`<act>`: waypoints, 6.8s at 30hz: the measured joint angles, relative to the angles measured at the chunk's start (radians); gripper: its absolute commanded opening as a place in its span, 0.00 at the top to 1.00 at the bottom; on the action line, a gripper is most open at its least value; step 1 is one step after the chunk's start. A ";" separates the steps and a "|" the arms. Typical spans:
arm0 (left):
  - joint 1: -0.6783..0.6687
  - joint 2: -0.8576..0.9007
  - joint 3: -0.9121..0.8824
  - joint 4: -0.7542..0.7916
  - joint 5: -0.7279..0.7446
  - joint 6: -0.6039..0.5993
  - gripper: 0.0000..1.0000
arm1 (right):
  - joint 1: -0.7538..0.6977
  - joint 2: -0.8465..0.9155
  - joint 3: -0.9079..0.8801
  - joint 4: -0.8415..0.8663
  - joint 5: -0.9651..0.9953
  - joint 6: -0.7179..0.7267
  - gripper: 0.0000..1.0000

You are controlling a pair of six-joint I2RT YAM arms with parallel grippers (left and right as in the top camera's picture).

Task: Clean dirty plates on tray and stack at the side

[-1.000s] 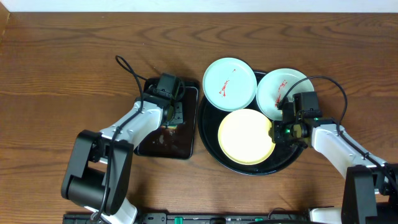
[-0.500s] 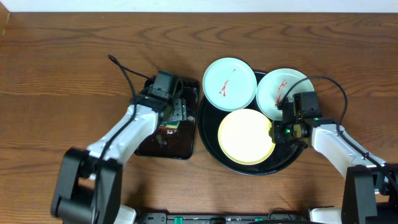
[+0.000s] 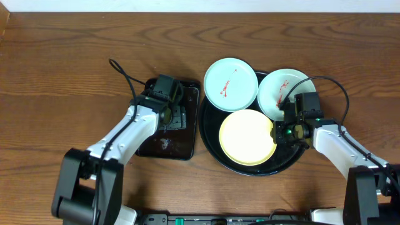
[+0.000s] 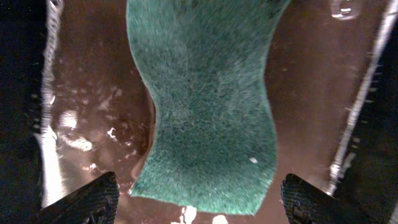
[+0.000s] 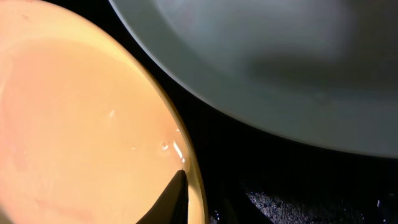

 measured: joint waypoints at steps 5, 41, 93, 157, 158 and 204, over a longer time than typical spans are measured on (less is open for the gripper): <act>0.000 0.063 -0.002 0.010 0.008 -0.016 0.92 | 0.000 0.000 0.000 0.000 0.000 0.000 0.85; -0.001 -0.165 -0.006 -0.090 0.008 -0.011 0.15 | 0.000 -0.002 0.001 -0.001 -0.009 -0.002 0.99; -0.001 -0.165 -0.006 -0.085 0.008 -0.011 0.14 | 0.742 -0.456 0.001 0.346 1.359 -0.626 0.99; -0.001 -0.166 -0.006 -0.085 0.008 -0.011 0.15 | -0.543 -0.019 0.003 0.486 -0.110 0.226 0.34; -0.001 -0.166 -0.006 -0.085 0.008 -0.011 0.15 | -0.507 -0.019 0.003 0.487 -0.111 0.195 0.33; -0.001 -0.165 -0.006 -0.076 0.008 -0.011 0.14 | -0.291 -0.152 0.007 0.067 -0.098 0.015 0.99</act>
